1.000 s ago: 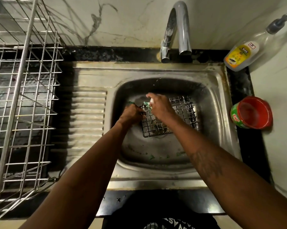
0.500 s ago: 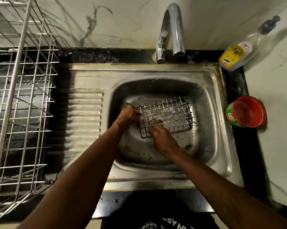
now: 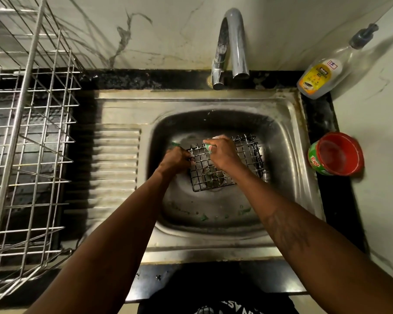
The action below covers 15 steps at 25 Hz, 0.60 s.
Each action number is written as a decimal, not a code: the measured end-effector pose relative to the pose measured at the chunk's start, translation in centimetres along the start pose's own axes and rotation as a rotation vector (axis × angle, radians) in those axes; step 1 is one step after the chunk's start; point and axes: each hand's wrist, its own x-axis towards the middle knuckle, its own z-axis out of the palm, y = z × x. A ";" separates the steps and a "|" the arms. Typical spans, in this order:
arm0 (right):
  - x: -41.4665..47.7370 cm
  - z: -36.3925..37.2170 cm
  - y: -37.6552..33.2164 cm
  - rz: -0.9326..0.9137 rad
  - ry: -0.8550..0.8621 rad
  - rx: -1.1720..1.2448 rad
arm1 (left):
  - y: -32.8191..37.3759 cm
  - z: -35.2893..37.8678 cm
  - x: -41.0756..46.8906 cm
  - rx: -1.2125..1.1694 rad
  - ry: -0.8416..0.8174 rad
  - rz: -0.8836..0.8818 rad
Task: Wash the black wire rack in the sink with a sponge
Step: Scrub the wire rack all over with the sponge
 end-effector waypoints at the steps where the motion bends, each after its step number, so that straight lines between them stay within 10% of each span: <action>1: 0.4 0.3 0.2 -0.003 -0.035 -0.036 | 0.0 0.0 0.0 0.005 -0.003 0.000; 15: 0.7 0.4 -0.9 -0.167 0.037 -0.269 | 0.3 0.1 0.1 0.056 0.005 0.001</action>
